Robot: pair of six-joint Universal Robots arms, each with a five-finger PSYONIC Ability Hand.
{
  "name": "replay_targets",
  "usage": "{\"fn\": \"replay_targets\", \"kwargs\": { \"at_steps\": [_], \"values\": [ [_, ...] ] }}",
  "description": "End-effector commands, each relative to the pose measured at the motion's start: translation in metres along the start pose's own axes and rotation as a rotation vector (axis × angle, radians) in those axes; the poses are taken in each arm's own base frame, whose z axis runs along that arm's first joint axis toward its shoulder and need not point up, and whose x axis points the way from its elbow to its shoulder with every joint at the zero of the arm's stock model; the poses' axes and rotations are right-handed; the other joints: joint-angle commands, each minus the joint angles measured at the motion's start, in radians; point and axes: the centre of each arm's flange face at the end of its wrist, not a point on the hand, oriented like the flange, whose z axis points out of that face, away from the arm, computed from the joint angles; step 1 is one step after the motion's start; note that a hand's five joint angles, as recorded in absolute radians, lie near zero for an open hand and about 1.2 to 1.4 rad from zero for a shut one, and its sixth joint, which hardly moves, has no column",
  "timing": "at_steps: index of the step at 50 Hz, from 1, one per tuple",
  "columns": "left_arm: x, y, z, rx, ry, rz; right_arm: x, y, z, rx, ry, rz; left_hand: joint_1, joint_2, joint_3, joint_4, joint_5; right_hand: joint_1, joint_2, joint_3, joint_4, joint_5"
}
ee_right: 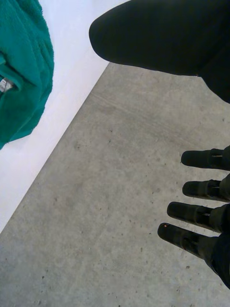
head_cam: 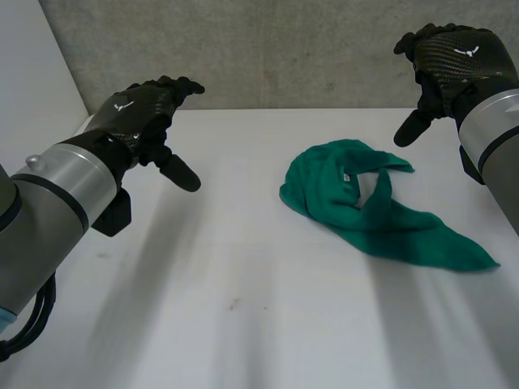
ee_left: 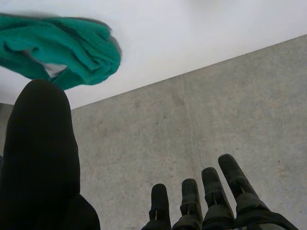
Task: Fold the towel.
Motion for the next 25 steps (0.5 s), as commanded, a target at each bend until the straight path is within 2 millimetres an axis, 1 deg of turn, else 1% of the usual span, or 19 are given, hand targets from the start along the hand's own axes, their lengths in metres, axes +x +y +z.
{"fn": "replay_targets", "kwargs": {
  "at_steps": [1,8,10,12,13,16,17,20,23,24,25],
  "values": [
    [0.0,0.002,0.001,0.004,0.002,0.004,-0.001,0.002,0.001,-0.001,-0.001,-0.003,-0.011,-0.026,-0.036,-0.025,-0.044,-0.029,-0.045,-0.036,-0.056,-0.07],
    [0.0,0.004,0.001,-0.001,0.003,0.005,-0.002,0.005,0.006,-0.004,-0.01,-0.025,-0.011,-0.026,-0.036,-0.025,-0.044,-0.029,-0.045,-0.036,-0.056,-0.07],
    [0.0,0.004,0.001,-0.001,0.003,0.005,-0.004,0.014,0.011,-0.035,-0.016,-0.067,-0.011,-0.026,-0.036,-0.025,-0.044,-0.029,-0.045,-0.036,-0.056,-0.07],
    [0.0,0.004,0.001,0.001,0.003,0.006,-0.007,0.027,0.016,-0.076,-0.027,-0.114,-0.011,-0.026,-0.036,-0.025,-0.044,-0.029,-0.045,-0.036,-0.056,-0.07],
    [0.001,0.004,0.001,0.0,0.004,0.006,-0.01,0.043,0.022,-0.122,-0.038,-0.177,-0.011,-0.026,-0.036,-0.025,-0.044,-0.029,-0.045,-0.036,-0.056,-0.07],
    [0.001,0.003,0.002,0.011,0.006,0.009,-0.015,0.066,0.029,-0.19,-0.064,-0.259,-0.011,-0.026,-0.036,-0.025,-0.044,-0.029,-0.045,-0.036,-0.056,-0.07],
    [0.001,0.002,0.002,0.017,0.006,0.011,-0.018,0.078,0.03,-0.226,-0.081,-0.298,-0.011,-0.026,-0.036,-0.025,-0.044,-0.029,-0.045,-0.036,-0.056,-0.07],
    [0.001,0.002,0.003,0.028,0.007,0.011,-0.021,0.09,0.035,-0.253,-0.098,-0.312,-0.011,-0.026,-0.036,-0.025,-0.044,-0.029,-0.045,-0.036,-0.056,-0.07],
    [0.001,0.003,0.004,0.041,0.01,0.013,-0.027,0.107,0.045,-0.278,-0.13,-0.29,-0.005,-0.02,-0.03,-0.019,-0.038,-0.029,-0.045,-0.036,-0.056,-0.07],
    [0.001,0.004,0.005,0.043,0.009,0.013,-0.033,0.121,0.052,-0.293,-0.159,-0.274,-0.005,-0.02,-0.03,-0.019,-0.038,-0.029,-0.045,-0.036,-0.056,-0.07],
    [0.001,0.005,0.006,0.049,0.01,0.013,-0.036,0.129,0.056,-0.301,-0.173,-0.265,-0.002,-0.017,-0.027,-0.017,-0.035,-0.029,-0.045,-0.036,-0.056,-0.07]
  ]
}}
